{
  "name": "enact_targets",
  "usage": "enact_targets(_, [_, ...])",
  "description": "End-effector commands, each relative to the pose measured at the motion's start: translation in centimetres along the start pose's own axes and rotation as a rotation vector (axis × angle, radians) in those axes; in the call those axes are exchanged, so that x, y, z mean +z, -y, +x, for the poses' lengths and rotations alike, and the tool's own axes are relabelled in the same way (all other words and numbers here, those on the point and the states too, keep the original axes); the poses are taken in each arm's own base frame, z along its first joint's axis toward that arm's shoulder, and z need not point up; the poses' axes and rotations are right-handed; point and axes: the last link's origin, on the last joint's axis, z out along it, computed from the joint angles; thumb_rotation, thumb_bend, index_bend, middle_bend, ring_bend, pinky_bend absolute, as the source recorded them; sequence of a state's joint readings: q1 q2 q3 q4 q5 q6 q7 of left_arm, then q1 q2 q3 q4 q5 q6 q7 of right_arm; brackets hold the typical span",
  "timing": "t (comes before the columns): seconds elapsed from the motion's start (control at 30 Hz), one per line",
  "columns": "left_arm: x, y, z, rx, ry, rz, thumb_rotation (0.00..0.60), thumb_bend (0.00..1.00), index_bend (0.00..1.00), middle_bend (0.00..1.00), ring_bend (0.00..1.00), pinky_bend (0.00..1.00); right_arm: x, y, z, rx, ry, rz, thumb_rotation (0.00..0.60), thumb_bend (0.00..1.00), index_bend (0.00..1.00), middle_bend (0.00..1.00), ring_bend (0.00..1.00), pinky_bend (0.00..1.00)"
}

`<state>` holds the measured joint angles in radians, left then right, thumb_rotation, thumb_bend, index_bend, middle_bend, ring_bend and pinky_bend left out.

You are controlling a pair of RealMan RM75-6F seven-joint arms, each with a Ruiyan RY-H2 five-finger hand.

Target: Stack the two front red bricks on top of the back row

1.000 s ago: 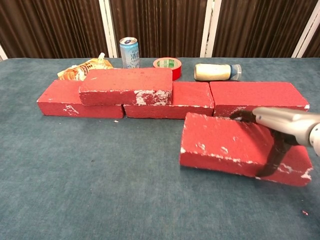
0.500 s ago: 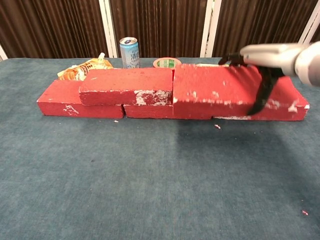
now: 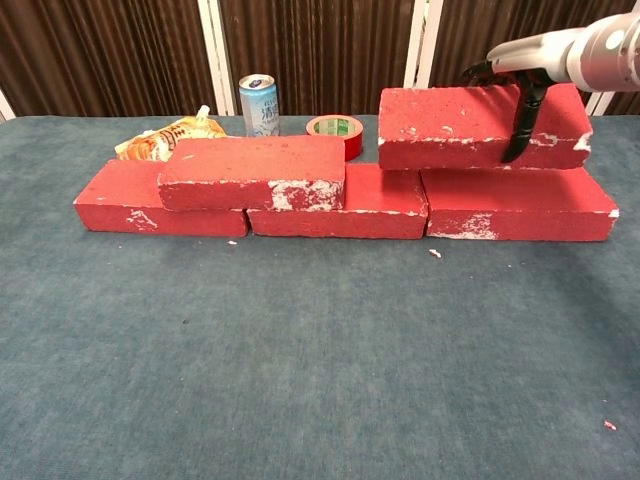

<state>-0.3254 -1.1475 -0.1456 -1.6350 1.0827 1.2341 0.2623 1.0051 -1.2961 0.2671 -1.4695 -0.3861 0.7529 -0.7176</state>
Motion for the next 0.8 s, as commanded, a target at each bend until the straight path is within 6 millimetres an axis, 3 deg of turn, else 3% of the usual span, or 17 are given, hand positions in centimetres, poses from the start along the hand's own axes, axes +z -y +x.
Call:
enact_targets(0.03, [0.1,0.0,-0.2,-0.005,0.002,0.003,0.6,0.22,0.0,0.0,0.0,0.0,0.9,0.5,-0.7,0.009,0.021,0.045,0.6,0.13,0.2,0.36,0.34,0.0])
enact_targets(0.33, [0.2,0.5,-0.6,-0.007,0.004,0.017,0.6,0.22,0.0,0.0,0.0,0.0,2.4,1.0,-1.5,0.046,0.034,0.108,0.6,0.13,0.2,0.36,0.34,0.0])
enact_targets(0.8, [0.1,0.4,-0.7,-0.016,-0.003,0.014,0.6,0.22,0.0,0.0,0.0,0.0,2.7,0.7,-1.9,0.057,0.097,0.154,0.6,0.13,0.19,0.36,0.34,0.0])
